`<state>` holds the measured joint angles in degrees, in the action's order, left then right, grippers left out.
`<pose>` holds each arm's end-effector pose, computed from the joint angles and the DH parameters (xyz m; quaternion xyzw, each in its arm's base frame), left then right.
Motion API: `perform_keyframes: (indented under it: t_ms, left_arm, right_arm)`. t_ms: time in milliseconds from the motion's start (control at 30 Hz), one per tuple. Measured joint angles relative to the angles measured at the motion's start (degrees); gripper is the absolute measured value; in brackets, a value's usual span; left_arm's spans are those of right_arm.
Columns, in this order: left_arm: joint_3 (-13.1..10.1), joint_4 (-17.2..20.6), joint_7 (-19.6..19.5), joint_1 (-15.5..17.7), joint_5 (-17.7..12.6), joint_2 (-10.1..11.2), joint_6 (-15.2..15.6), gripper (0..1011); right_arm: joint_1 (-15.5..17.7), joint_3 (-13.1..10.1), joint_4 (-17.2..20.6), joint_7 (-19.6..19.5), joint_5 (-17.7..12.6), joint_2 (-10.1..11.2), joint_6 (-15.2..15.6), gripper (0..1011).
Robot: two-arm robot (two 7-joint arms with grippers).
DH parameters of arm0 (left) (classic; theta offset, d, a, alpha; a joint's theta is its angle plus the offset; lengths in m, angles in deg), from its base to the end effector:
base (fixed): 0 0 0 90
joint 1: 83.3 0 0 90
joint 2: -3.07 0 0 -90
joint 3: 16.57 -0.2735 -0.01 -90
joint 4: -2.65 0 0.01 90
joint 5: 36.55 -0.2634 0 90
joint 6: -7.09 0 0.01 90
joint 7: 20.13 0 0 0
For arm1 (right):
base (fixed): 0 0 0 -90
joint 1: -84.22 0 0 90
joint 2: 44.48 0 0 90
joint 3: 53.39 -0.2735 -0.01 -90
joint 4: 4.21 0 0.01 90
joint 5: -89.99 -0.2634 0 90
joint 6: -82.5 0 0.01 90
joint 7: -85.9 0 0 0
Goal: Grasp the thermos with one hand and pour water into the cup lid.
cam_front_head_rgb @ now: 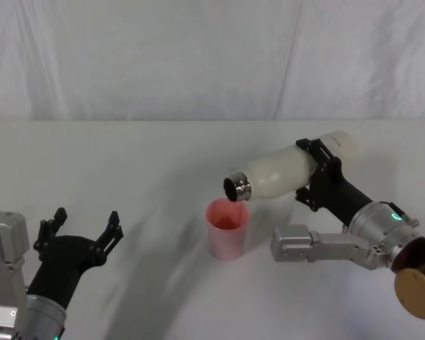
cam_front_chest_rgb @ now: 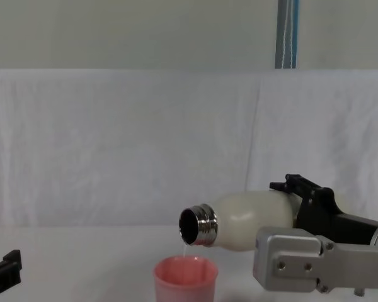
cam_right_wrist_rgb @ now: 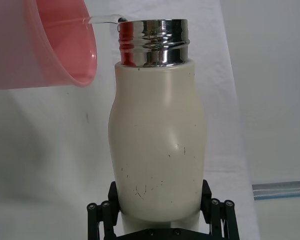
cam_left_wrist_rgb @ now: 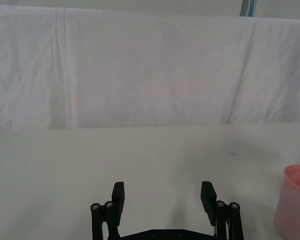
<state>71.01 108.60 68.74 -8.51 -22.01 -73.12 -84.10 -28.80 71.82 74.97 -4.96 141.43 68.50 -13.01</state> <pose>0.2120 0.0384 -0.2696 -0.0174 0.0064 0.6616 0.7496 0.3524 0.0170 -0.2524 -0.3267 -0.5729 -0.3581 0.6609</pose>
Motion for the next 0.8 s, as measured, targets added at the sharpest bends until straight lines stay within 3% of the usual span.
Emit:
perform_keyframes:
  t_ms: [800]
  left_arm:
    - [0.0, 0.0, 0.0, 0.0, 0.0, 0.0, 0.0, 1001]
  right_arm:
    - [-0.4, 0.3, -0.2, 0.1, 0.4, 0.0, 0.0, 951]
